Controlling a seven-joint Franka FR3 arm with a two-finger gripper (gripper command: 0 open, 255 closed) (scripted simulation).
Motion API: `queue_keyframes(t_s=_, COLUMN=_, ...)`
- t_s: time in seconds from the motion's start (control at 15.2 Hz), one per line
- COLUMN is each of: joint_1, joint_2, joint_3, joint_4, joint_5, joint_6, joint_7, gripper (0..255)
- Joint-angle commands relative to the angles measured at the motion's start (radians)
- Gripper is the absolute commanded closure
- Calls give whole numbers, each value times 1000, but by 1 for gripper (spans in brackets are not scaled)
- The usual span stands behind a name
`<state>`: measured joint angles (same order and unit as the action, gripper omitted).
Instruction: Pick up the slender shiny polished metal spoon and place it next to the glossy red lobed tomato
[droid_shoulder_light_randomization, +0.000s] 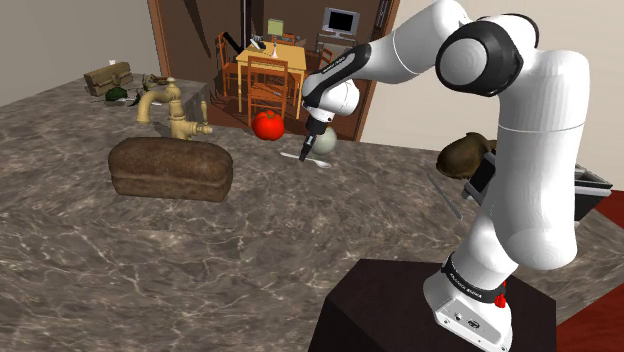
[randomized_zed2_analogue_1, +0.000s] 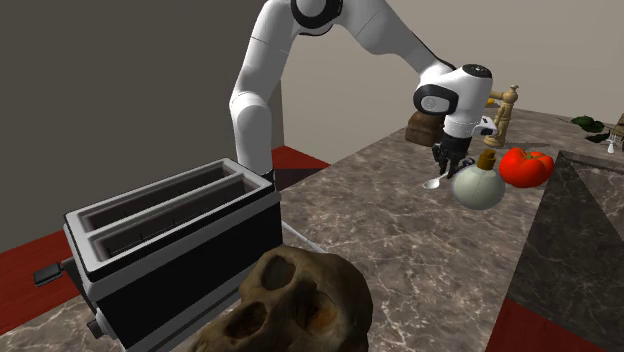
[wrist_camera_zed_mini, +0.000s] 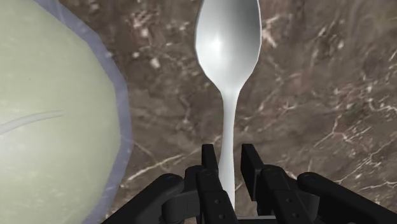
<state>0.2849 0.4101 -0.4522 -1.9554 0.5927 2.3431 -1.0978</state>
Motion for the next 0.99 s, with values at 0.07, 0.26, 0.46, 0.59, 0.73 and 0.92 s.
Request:
queue_keyframes(t_s=0.07, joint_1=-2, joint_2=5, joint_3=1, joint_4=-2, joint_5=2, joint_6=1, joint_7=-2, gripper=255)
queue_keyframes(t_s=0.26, joint_1=-2, joint_2=5, joint_3=1, joint_4=-2, joint_5=2, joint_6=2, joint_7=-2, gripper=255)
queue_keyframes(t_s=0.46, joint_1=-1, joint_2=4, joint_3=1, joint_4=-3, joint_5=2, joint_6=2, joint_7=-1, gripper=0)
queue_keyframes(t_s=0.59, joint_1=-1, joint_2=4, joint_3=1, joint_4=-3, joint_5=2, joint_6=2, joint_7=-1, gripper=0)
queue_keyframes(t_s=0.73, joint_1=2, joint_2=-19, joint_3=-11, joint_4=-3, joint_5=-18, joint_6=-19, joint_7=10, gripper=0)
queue_keyframes(t_s=0.92, joint_1=11, joint_2=-84, joint_3=-41, joint_4=2, joint_5=-73, joint_6=-78, joint_7=43, gripper=0)
